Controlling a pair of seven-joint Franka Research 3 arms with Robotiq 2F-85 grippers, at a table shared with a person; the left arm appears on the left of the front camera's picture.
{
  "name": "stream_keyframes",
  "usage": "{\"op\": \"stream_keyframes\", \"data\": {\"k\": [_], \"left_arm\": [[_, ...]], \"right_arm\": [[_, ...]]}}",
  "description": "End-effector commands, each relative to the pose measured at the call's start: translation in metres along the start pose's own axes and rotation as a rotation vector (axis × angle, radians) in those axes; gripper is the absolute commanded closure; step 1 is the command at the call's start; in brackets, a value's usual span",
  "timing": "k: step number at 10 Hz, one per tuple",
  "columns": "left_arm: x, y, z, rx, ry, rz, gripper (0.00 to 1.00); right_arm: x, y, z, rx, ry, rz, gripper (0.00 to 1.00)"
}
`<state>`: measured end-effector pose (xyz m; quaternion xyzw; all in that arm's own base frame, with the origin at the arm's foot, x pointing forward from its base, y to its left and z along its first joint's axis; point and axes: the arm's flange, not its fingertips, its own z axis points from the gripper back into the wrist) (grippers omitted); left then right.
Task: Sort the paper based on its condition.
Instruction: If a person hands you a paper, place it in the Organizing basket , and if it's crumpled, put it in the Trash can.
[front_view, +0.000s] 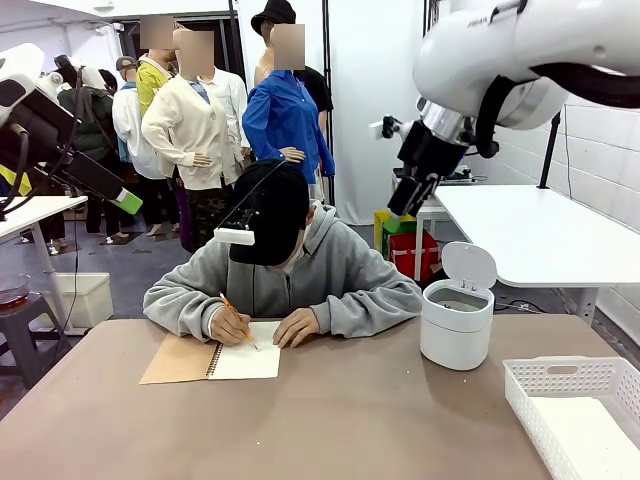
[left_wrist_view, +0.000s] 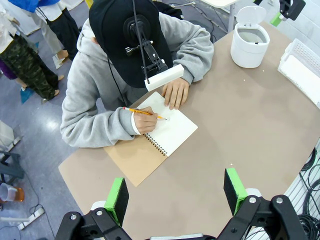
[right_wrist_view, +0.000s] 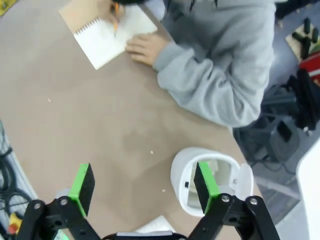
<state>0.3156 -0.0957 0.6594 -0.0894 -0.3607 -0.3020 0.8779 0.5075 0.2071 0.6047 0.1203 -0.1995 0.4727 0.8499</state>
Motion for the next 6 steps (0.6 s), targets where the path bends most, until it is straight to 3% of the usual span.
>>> {"op": "stream_keyframes", "data": {"k": [1, 4, 6], "left_arm": [[0.000, 0.000, 0.000, -0.015, -0.005, 0.018, 0.00], [0.000, 0.000, 0.000, -0.015, -0.005, 0.018, 0.00], [0.000, 0.000, 0.000, -0.015, -0.005, 0.018, 0.00]], "right_arm": [[0.020, -0.003, 0.005, 0.059, -0.067, 0.050, 0.00], [0.047, 0.028, 0.038, 0.040, -0.139, 0.155, 0.00], [0.042, 0.059, 0.056, 0.116, -0.128, 0.177, 0.00]]}}
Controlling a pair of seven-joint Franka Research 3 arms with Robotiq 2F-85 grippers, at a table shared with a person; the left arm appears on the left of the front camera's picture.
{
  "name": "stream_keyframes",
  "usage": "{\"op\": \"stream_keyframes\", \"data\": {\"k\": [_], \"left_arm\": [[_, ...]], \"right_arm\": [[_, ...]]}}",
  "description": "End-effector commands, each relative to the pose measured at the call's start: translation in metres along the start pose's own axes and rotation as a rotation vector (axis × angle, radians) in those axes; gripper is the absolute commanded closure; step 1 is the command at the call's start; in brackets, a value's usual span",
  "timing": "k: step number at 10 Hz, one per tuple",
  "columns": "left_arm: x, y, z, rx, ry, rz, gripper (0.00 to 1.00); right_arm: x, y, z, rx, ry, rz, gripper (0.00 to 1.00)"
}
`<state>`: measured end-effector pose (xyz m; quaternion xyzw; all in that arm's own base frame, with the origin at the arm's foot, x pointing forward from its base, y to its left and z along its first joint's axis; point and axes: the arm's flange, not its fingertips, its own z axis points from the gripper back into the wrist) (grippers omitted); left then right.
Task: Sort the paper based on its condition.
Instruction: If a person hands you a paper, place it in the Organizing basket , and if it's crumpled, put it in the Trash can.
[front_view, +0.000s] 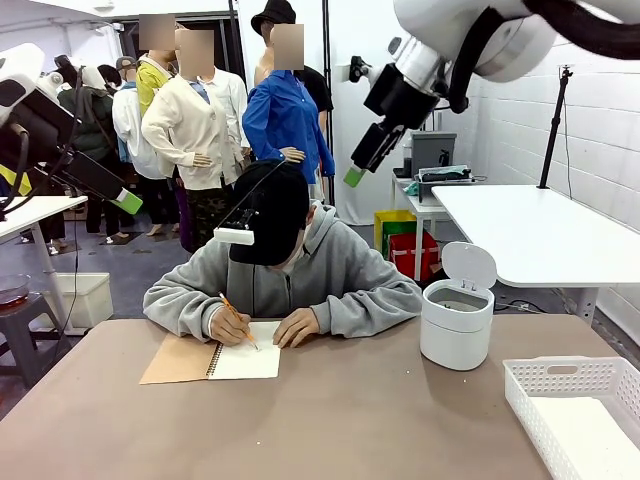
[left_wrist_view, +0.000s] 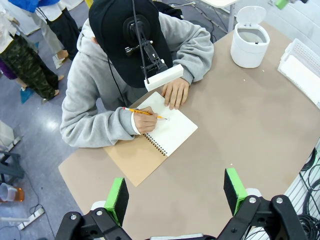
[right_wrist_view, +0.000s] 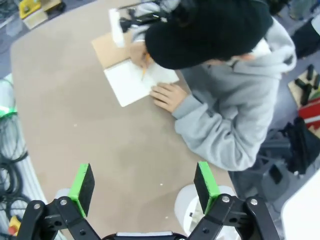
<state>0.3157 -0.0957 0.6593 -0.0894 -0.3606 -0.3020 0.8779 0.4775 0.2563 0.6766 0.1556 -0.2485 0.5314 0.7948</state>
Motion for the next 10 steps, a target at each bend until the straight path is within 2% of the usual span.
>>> {"op": "stream_keyframes", "data": {"k": [1, 3, 6, 7, 9, 10], "left_arm": [[0.000, 0.000, 0.000, -0.015, -0.005, 0.018, 0.00], [0.000, 0.000, 0.000, -0.015, -0.005, 0.018, 0.00], [0.000, 0.000, 0.000, -0.015, -0.005, 0.018, 0.00], [0.000, 0.000, 0.000, -0.015, -0.005, 0.018, 0.00], [0.000, 0.000, 0.000, -0.015, -0.005, 0.018, 0.00], [0.000, 0.000, 0.000, -0.015, -0.005, 0.018, 0.00]], "right_arm": [[-0.013, 0.020, 0.011, 0.105, -0.014, 0.013, 0.00], [-0.013, 0.034, 0.012, 0.202, 0.007, 0.025, 0.00], [-0.010, 0.058, 0.015, 0.142, 0.009, 0.019, 0.00], [-0.009, 0.061, 0.015, 0.084, -0.010, 0.013, 0.00], [-0.007, 0.059, 0.011, 0.079, -0.002, 0.000, 0.00], [-0.002, 0.056, 0.020, 0.122, -0.005, 0.019, 0.00]]}}
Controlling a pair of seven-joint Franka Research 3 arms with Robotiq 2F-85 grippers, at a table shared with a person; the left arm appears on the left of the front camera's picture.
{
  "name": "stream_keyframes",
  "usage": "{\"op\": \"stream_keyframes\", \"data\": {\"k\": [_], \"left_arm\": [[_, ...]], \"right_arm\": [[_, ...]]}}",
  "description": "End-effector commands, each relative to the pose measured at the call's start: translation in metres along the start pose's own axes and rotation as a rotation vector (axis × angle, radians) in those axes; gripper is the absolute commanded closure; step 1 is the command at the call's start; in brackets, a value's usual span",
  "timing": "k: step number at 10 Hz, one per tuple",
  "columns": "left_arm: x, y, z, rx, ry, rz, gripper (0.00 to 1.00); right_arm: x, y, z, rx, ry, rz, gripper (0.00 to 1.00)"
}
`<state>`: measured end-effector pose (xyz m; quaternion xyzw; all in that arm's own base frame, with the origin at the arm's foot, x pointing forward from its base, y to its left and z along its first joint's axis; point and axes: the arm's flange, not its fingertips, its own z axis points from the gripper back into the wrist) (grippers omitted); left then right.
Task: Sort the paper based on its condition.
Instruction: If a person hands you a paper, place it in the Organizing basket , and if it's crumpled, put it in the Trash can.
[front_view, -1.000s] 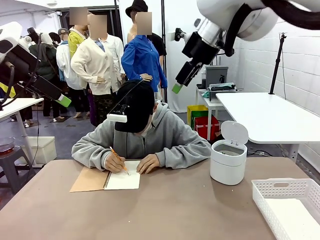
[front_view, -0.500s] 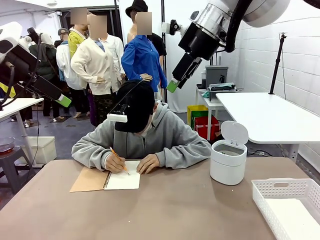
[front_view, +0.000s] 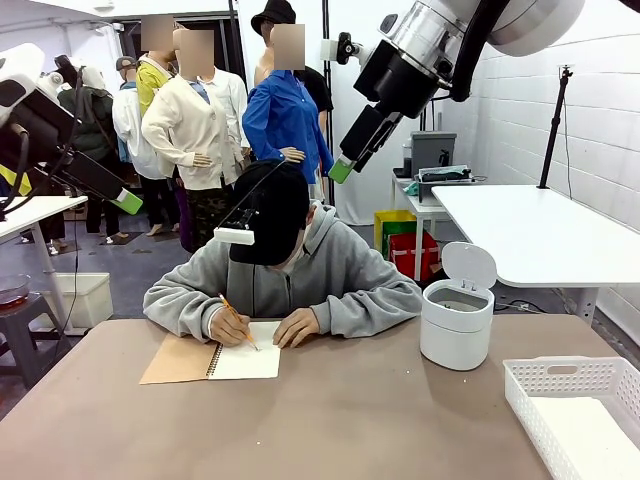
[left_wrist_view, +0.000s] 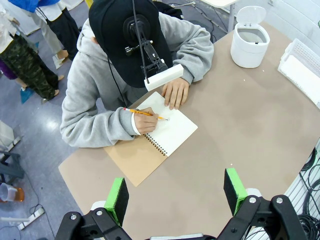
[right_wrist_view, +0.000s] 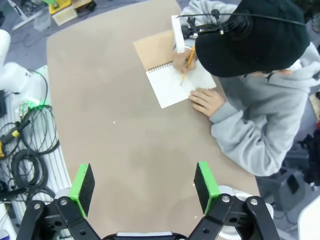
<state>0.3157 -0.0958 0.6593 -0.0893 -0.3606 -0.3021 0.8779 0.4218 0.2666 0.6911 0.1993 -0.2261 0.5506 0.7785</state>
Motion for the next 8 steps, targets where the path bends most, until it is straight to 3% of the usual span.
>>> {"op": "stream_keyframes", "data": {"k": [1, 8], "left_arm": [[0.0000, 0.0001, 0.0003, -0.015, -0.005, 0.018, 0.00], [0.0000, 0.0001, 0.0003, -0.015, -0.005, 0.018, 0.00]], "right_arm": [[-0.0006, 0.0005, 0.0007, 0.014, 0.007, 0.000, 0.00], [-0.0001, 0.0001, 0.0007, 0.003, 0.002, 0.000, 0.00]]}}
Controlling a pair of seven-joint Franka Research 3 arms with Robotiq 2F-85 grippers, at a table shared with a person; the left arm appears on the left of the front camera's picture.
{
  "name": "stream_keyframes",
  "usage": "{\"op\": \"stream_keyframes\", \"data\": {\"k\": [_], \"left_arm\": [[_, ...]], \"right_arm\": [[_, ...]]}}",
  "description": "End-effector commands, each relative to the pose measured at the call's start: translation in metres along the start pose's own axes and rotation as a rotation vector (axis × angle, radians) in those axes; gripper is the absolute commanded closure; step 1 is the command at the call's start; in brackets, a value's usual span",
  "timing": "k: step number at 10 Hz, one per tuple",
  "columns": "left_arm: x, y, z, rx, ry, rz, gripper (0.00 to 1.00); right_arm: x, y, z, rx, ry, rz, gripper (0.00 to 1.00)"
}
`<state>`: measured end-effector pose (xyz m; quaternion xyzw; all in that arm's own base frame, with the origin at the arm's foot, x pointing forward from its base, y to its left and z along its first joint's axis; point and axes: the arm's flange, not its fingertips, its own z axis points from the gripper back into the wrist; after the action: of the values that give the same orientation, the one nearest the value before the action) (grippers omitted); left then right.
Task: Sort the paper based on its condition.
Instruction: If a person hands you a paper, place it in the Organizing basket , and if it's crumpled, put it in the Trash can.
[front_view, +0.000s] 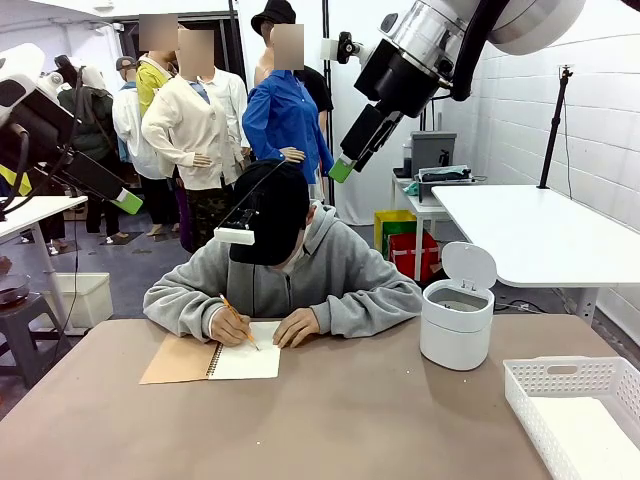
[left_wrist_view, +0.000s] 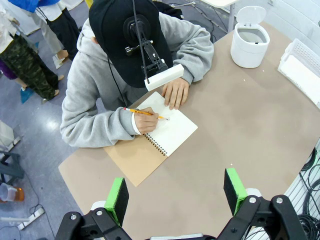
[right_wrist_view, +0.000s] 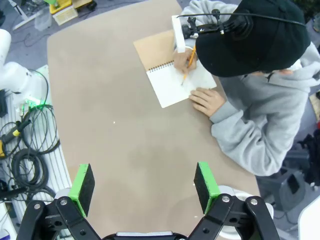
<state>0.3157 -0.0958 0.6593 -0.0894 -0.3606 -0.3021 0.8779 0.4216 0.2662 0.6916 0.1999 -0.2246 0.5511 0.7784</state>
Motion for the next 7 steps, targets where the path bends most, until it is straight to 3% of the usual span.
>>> {"op": "stream_keyframes", "data": {"k": [1, 7], "left_arm": [[0.000, 0.000, 0.000, -0.015, -0.005, 0.018, 0.00], [0.000, 0.000, 0.000, -0.015, -0.005, 0.018, 0.00]], "right_arm": [[-0.004, -0.001, -0.006, 0.007, -0.011, -0.002, 0.00], [-0.029, 0.026, -0.022, -0.040, -0.103, -0.070, 0.00]]}}
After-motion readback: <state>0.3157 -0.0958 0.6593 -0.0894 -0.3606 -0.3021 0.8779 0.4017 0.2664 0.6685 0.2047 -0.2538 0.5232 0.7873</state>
